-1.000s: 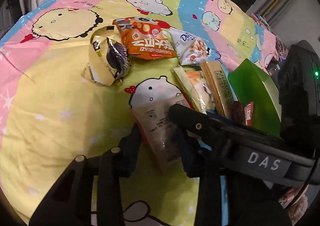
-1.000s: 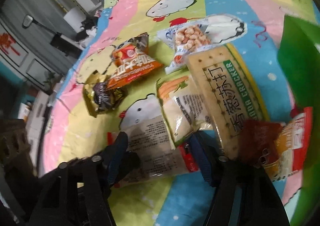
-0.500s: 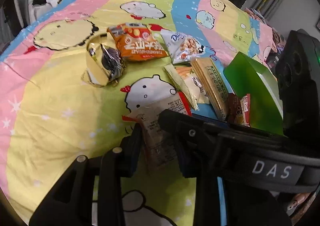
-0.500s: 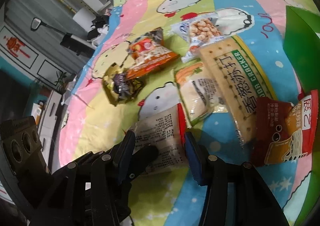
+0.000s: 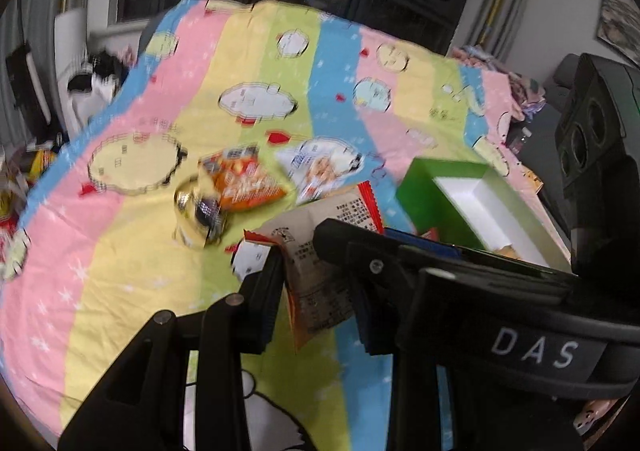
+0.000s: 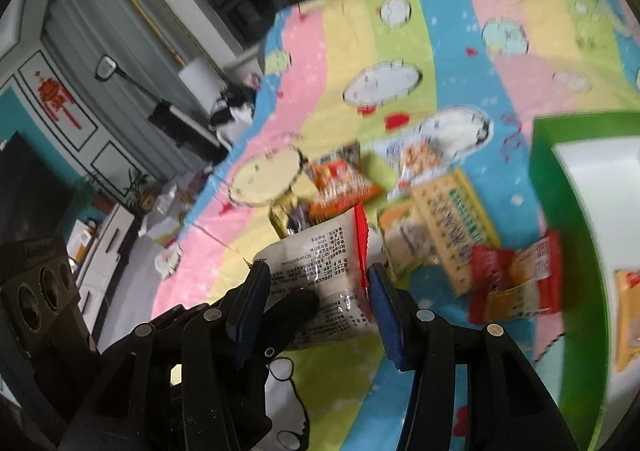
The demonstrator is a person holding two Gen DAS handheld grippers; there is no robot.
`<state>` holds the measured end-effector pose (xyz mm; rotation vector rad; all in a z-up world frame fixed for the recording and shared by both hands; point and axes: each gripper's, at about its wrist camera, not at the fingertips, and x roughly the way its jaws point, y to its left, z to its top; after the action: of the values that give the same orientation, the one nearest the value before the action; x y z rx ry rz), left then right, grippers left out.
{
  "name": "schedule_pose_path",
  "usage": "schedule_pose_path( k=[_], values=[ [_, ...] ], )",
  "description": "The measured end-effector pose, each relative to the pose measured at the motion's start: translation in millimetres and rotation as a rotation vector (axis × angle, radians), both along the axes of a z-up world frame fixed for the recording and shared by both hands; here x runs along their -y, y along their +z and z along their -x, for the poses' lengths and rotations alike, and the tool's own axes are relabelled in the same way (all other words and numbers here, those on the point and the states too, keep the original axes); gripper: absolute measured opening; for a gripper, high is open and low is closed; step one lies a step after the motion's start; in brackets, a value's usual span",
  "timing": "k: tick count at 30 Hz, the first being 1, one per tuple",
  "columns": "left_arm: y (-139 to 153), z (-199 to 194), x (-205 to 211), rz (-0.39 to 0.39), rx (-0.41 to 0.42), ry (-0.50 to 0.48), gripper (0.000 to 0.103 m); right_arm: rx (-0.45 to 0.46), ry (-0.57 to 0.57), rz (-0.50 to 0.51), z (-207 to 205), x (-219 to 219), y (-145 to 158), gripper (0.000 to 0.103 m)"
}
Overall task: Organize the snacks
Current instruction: 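Carry the white pastry over the box with the right gripper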
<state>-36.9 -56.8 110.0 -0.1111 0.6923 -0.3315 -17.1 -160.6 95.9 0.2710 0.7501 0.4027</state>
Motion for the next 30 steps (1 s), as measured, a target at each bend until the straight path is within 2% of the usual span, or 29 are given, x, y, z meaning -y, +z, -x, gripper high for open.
schedule_pose_path(
  k=[9, 17, 24, 30],
  values=[
    [47.1, 23.1, 52.5, -0.013, 0.145, -0.091, 0.030, 0.151, -0.098, -0.037, 40.9, 49.7, 51.9, 0.053],
    [69.2, 32.3, 109.8, -0.017, 0.216, -0.192, 0.030, 0.225, -0.217, -0.063, 69.2, 99.2, 73.9, 0.053],
    [70.8, 30.5, 157.9, -0.030, 0.207, -0.277, 0.030, 0.232, -0.302, -0.087, 79.0, 147.3, 76.5, 0.053],
    [62.5, 20.2, 191.0, -0.035, 0.162, -0.330, 0.030, 0.193, -0.380, -0.124, 75.2, 181.7, 66.2, 0.053]
  ],
)
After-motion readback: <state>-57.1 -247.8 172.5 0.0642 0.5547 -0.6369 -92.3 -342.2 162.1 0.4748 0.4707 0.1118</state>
